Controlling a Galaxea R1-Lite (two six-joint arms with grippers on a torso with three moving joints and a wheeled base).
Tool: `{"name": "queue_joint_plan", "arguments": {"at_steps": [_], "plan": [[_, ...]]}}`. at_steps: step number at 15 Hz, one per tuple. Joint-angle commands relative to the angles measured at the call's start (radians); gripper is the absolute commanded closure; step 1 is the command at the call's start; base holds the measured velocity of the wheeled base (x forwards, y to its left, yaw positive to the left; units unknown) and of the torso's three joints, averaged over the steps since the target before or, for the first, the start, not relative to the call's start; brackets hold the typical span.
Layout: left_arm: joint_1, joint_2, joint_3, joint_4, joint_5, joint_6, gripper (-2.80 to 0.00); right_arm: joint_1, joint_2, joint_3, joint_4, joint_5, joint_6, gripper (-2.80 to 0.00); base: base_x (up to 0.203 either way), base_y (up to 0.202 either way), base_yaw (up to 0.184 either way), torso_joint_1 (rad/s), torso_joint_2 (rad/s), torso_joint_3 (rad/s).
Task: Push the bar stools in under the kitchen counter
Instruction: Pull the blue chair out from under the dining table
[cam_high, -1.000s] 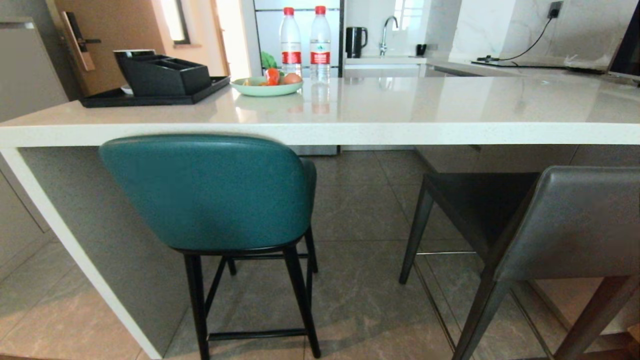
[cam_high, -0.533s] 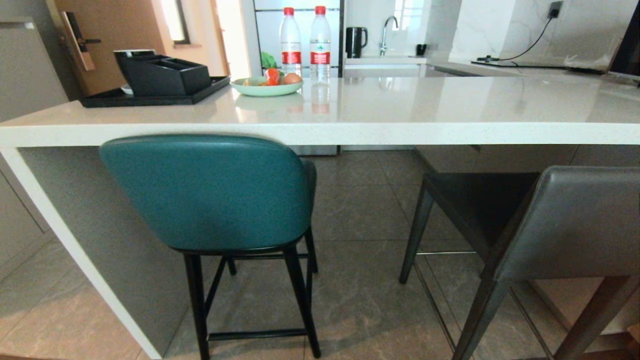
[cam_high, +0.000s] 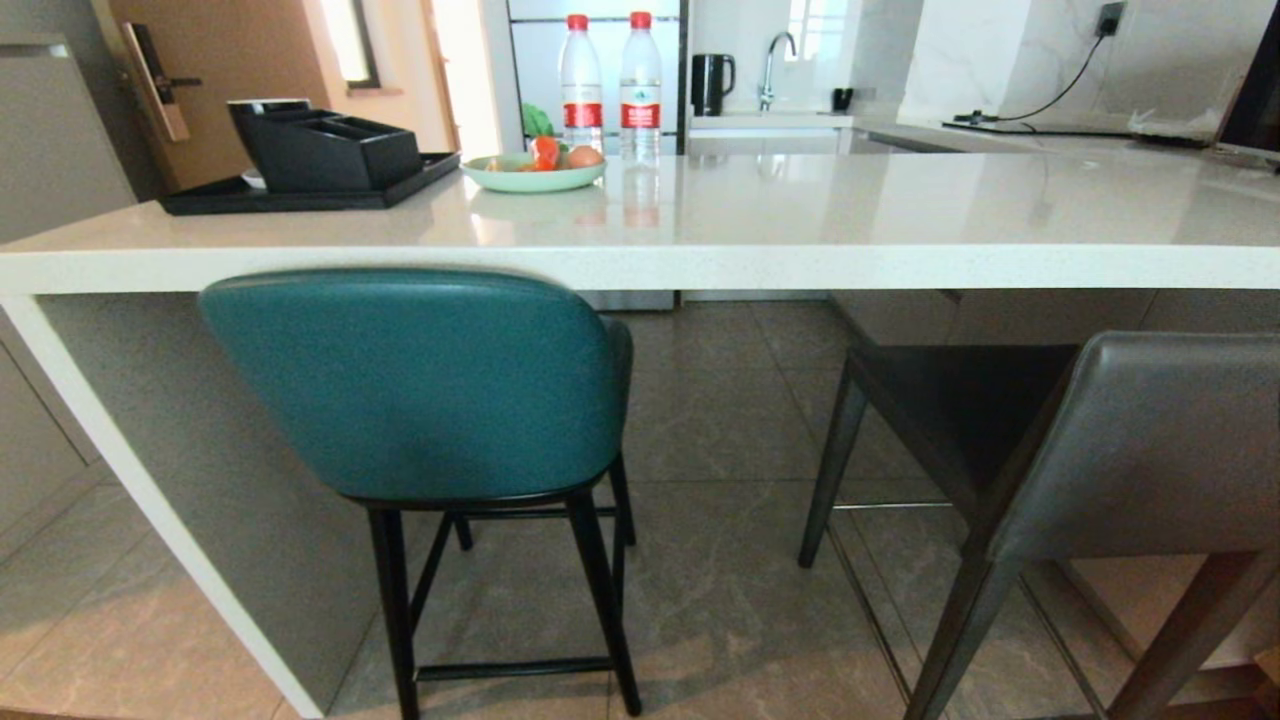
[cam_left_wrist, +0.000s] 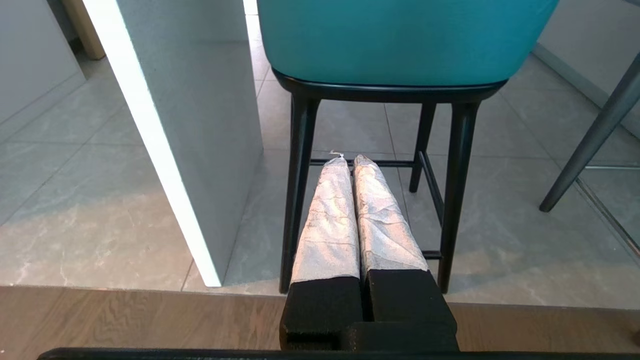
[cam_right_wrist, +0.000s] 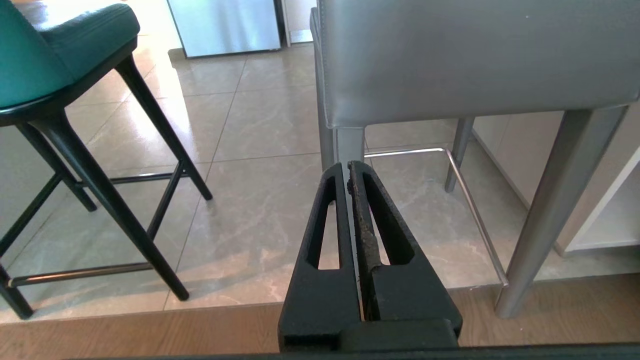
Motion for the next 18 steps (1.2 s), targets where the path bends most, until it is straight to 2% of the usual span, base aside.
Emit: {"name": "queue_joint_plan", "arguments": {"at_steps": [1, 4, 18], "plan": [[-0.001, 0.002, 0.003, 0.0, 0.001, -0.001, 0.0, 0.0, 0.001, 0.005, -0.001, 0.0, -0.001, 0.0, 0.0, 0.0, 0.0, 0.0, 0.0, 0.0], [0.001, 0.002, 0.003, 0.0, 0.001, -0.001, 0.0, 0.0, 0.001, 0.005, -0.001, 0.0, 0.0, 0.0, -0.001, 0.066, 0.0, 0.0, 0.0, 0.003], [0.001, 0.002, 0.003, 0.0, 0.001, -0.001, 0.0, 0.0, 0.001, 0.005, -0.001, 0.0, 0.0, 0.0, 0.0, 0.197, -0.001, 0.004, 0.0, 0.002]]}}
